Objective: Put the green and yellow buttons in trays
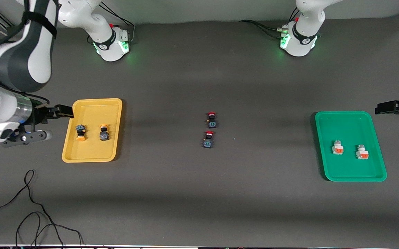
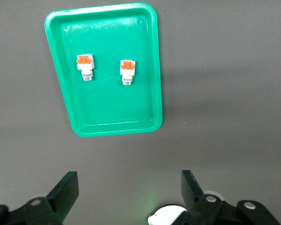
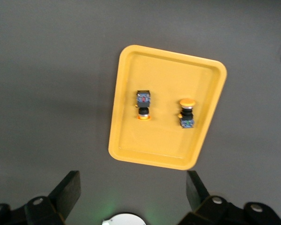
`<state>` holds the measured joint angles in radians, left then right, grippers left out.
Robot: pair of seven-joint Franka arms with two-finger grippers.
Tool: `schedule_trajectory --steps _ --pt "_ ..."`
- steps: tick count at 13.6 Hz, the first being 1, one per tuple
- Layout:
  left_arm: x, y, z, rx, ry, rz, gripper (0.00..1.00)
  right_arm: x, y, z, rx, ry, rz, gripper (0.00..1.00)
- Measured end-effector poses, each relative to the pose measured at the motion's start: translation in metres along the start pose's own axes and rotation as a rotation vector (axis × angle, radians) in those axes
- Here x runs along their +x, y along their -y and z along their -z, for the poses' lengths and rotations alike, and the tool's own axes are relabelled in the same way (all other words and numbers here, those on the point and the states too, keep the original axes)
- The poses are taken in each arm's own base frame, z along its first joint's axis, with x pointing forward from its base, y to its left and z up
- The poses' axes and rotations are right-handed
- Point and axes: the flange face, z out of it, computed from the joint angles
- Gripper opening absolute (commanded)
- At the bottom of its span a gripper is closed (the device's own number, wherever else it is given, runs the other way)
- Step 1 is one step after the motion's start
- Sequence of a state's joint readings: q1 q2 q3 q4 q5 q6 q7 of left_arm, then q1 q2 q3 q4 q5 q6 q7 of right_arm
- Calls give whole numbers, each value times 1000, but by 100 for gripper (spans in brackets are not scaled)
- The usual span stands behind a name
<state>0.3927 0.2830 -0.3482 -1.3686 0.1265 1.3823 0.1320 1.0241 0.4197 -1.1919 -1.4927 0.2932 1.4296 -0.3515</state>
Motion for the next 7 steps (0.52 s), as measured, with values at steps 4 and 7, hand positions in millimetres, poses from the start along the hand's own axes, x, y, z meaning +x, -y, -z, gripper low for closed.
schedule_trajectory --steps 4,7 --pt "1 2 -3 -3 9 6 96 -22 -17 16 11 -1 -8 100" --pt "1 -7 -2 9 11 3 96 -44 -43 25 58 -24 -18 100"
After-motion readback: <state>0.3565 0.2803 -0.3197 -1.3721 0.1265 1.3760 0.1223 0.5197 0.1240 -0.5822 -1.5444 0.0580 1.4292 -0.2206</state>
